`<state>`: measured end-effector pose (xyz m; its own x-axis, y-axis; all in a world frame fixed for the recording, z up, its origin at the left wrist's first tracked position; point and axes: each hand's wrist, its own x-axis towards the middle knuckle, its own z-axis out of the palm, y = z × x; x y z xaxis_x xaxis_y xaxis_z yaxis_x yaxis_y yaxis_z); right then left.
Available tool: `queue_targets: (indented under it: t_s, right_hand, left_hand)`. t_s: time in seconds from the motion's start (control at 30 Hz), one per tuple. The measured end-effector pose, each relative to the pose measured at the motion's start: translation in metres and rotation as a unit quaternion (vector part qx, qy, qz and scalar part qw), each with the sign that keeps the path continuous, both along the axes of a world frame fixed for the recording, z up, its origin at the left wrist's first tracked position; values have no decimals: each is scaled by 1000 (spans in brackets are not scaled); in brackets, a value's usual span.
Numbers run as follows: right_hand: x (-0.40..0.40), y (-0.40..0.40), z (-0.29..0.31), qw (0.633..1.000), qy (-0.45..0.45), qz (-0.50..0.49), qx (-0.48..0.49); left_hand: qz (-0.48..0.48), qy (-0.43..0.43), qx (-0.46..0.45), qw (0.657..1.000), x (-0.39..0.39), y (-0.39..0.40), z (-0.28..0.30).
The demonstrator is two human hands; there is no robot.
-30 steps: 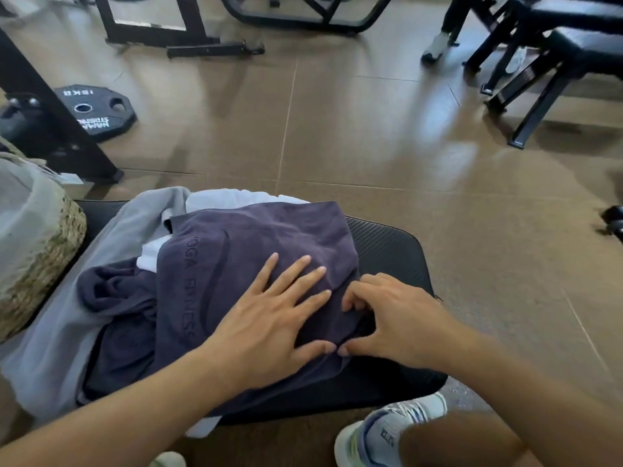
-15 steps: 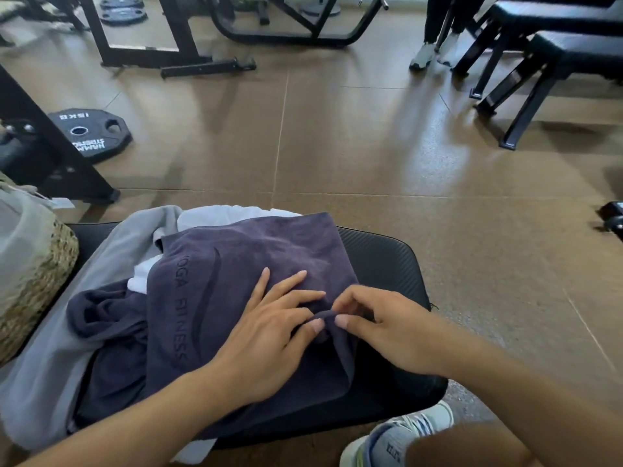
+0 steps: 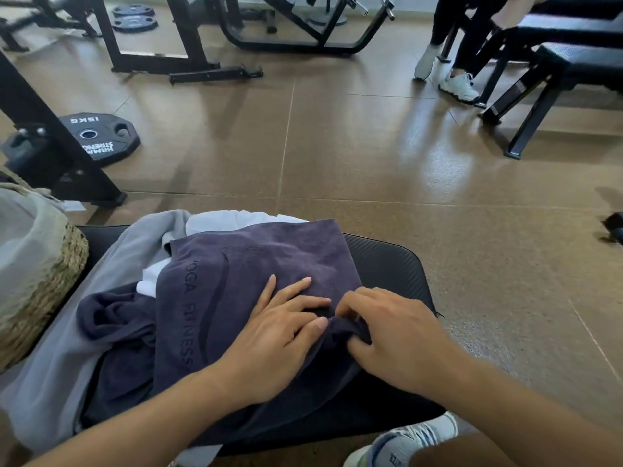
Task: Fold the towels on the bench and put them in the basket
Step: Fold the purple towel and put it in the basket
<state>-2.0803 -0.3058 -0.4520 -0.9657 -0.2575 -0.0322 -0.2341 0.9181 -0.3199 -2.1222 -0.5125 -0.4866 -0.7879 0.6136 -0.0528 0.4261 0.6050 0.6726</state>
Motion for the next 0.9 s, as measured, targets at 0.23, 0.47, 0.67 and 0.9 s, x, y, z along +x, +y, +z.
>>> queue_targets:
  t_s: [0.23,0.47,0.67,0.9]
  right_hand:
    - [3,12,19,1000,0,3,5]
    - [4,18,31,996,-84,35,8]
    - [1,25,27,989,-143,33,-21]
    - [-2,31,18,979,-197,43,18]
  left_hand:
    - [-18,17,-32,999,0,0,4]
    - [-47,45,-89,994,4,0,7]
    - [-76,121,-90,986,16,2,10]
    - [-134,171,-64,974,27,4,-1]
